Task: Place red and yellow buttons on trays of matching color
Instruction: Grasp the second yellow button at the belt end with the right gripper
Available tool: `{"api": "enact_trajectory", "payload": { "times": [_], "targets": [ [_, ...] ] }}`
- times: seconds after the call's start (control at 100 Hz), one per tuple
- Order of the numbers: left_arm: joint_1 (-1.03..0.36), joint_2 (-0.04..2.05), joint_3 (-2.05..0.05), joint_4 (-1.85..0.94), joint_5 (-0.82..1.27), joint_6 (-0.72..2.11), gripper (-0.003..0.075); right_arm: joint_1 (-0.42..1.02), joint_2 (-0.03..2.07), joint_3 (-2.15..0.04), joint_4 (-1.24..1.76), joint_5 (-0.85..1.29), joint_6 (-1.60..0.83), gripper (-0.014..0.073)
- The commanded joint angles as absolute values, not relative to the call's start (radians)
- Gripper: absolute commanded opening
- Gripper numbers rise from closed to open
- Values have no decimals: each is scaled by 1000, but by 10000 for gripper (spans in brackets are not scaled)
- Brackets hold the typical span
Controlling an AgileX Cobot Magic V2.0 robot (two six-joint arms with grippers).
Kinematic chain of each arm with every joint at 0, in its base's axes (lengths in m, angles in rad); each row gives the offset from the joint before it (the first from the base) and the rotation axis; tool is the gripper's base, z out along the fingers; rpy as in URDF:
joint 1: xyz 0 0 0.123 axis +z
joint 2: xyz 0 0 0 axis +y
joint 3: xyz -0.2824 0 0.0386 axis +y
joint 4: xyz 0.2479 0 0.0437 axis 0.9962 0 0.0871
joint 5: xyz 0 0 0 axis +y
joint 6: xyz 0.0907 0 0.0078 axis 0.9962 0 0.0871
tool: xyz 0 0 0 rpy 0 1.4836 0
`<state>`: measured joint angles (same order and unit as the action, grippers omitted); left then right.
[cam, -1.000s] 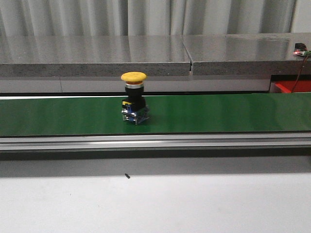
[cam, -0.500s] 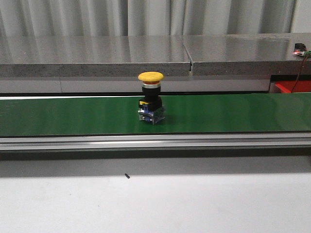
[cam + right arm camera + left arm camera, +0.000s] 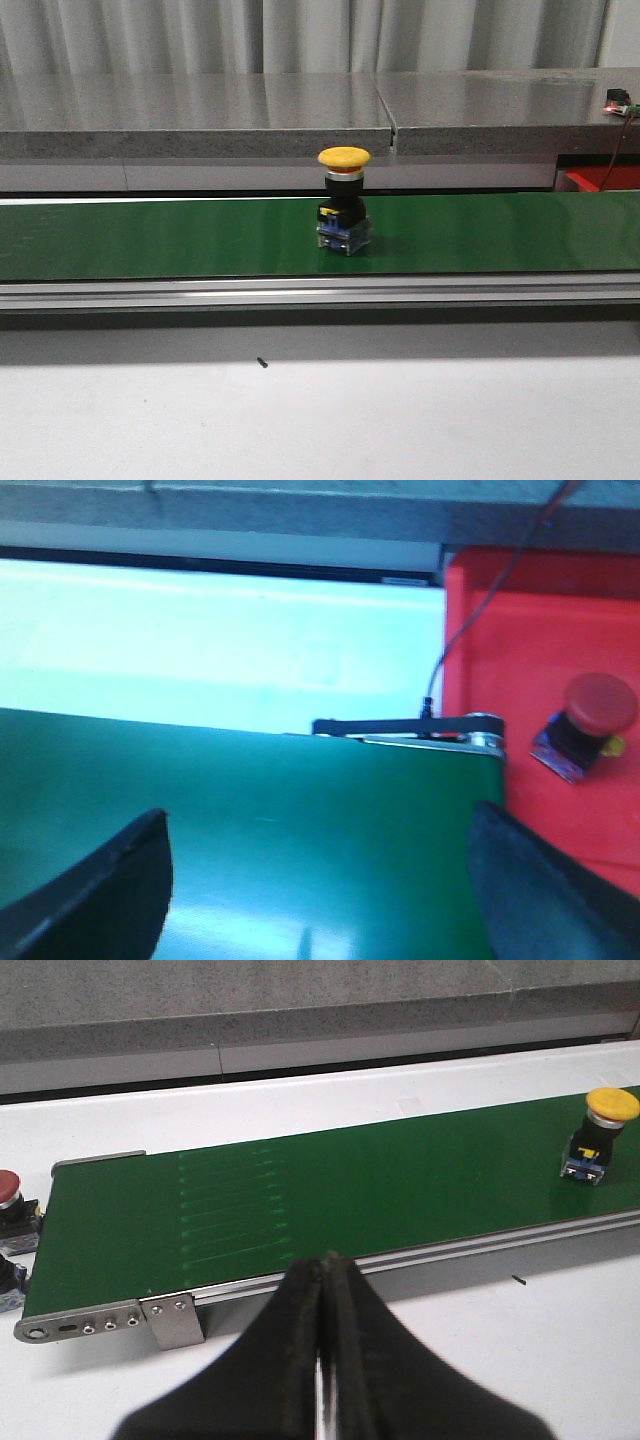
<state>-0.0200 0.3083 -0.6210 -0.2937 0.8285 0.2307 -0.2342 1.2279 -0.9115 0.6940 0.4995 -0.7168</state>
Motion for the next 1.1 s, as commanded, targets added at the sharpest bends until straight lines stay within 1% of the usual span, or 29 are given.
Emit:
{"api": "enact_trajectory", "payload": {
  "times": [0.0,0.19,0.4,0.51,0.65,0.75,0.95,1.09],
  "targets": [
    [-24,319,-647,-318,763,229,-20,-188,1169,-935,690,496,-731,592],
    [-24,319,-647,-318,763,229,-20,-97,1146,-935,681,623,-750,592],
    [-24,319,-647,-318,763,229,-20,-23,1146,-934,707,654,-733,592],
    [-24,319,-647,-318,763,229,-20,52,1147,-934,641,644,-552,592],
    [-24,319,-647,-318,763,229,-20,147,1175,-939,450,618,-265,592],
    [-24,319,-647,-318,763,229,-20,204,1214,-939,358,618,-165,592],
    [-24,319,-647,-318,763,229,-20,292,1284,-942,334,617,-171,592],
    [-24,319,-647,-318,763,229,-20,318,1337,-979,323,611,-205,592]
  ]
}}
